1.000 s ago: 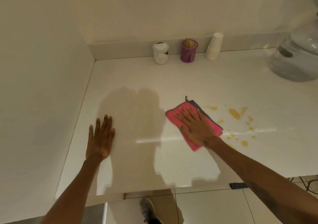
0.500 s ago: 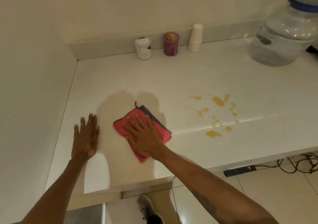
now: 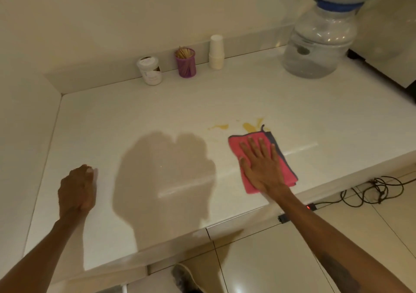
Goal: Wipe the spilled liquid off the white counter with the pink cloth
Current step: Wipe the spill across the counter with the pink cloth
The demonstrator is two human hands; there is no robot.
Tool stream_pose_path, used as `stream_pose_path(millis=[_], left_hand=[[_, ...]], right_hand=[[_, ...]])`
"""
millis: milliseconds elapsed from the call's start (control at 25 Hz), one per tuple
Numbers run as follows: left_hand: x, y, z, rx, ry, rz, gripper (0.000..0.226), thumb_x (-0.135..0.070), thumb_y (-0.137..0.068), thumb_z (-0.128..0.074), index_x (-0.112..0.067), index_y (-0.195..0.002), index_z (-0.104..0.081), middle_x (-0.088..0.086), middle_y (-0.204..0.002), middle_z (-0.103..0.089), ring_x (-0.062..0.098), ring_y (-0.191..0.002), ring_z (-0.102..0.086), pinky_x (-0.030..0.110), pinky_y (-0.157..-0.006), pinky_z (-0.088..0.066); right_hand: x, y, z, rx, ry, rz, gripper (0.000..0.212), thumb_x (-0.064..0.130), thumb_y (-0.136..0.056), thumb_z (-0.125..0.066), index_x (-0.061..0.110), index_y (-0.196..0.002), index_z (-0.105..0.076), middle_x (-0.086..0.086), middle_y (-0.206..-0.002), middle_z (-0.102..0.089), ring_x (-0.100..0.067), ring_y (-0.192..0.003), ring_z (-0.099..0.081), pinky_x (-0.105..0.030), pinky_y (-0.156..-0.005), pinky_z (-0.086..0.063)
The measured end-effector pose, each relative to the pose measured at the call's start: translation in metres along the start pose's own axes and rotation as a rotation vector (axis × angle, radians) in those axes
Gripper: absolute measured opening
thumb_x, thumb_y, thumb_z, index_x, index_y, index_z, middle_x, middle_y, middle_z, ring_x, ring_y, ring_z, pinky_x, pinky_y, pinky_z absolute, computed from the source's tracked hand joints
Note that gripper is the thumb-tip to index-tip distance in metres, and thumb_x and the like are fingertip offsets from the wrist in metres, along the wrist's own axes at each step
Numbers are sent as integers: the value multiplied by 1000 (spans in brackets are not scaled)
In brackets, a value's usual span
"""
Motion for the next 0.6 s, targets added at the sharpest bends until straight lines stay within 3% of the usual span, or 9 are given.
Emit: stream_pose_path(millis=[40, 80, 240, 360, 440, 600], left_hand=[[-6, -5, -3, 9, -82, 0, 19, -18, -97, -50, -2, -100, -60, 26, -98, -64, 50, -89, -58, 58, -75, -52], [-12, -10, -12, 46, -138, -28, 19, -17, -95, -52, -1, -103, -59, 26, -99, -62, 49, -90, -54, 60, -75, -50], [-24, -27, -21, 74, -93, -18, 49, -42, -102, -25, -8, -121, -54, 20, -125, -57, 43, -117, -46, 60, -96, -37], [-36, -23, -26, 98, 27, -3, 65, -54, -101, -14, -12, -146, -35, 14, -156, -33, 39, -146, -20, 61, -116, -14], [-34, -22, -32, 121, 60, 13, 71, -57, -100, -13, -12, -153, -24, 10, -164, -19, 33, -152, -8, 56, -120, -5], [-28, -23, -37, 135, 61, 40, 76, -63, -97, -10, -15, -156, -16, 4, -166, -11, 29, -153, -2, 54, -121, 0]], right_hand=[[-10, -14, 2, -8, -13, -47, 65, 53, -100, 2, 30, -160, 3, -3, -170, 2, -32, -155, 8, -54, -125, 6], [-12, -26, 4, -15, -22, -81, 66, 52, -99, 0, 29, -160, 1, -3, -170, -1, -33, -156, 5, -55, -125, 4], [14, -35, 3, -13, -47, -5, 67, 52, -97, 3, 28, -161, 0, -3, -170, -1, -31, -156, 6, -53, -125, 6], [7, 4, -4, 3, -29, 64, 61, 53, -101, 2, 32, -158, 6, -1, -169, 6, -29, -154, 13, -51, -125, 10], [-25, 14, 1, -27, -47, -16, 61, 53, -102, 1, 31, -159, 6, -2, -168, 9, -30, -154, 14, -51, -124, 10], [-89, -32, 14, -66, -58, -227, 69, 53, -99, 3, 24, -161, 2, -9, -169, 2, -36, -155, 4, -55, -125, 3]])
Point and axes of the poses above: each hand's wrist, its own y-axis away from the middle knuckle, its own z-axis out of the back of the hand, x = y × z, the point moved 10 cm from there along -y, towards the middle knuckle
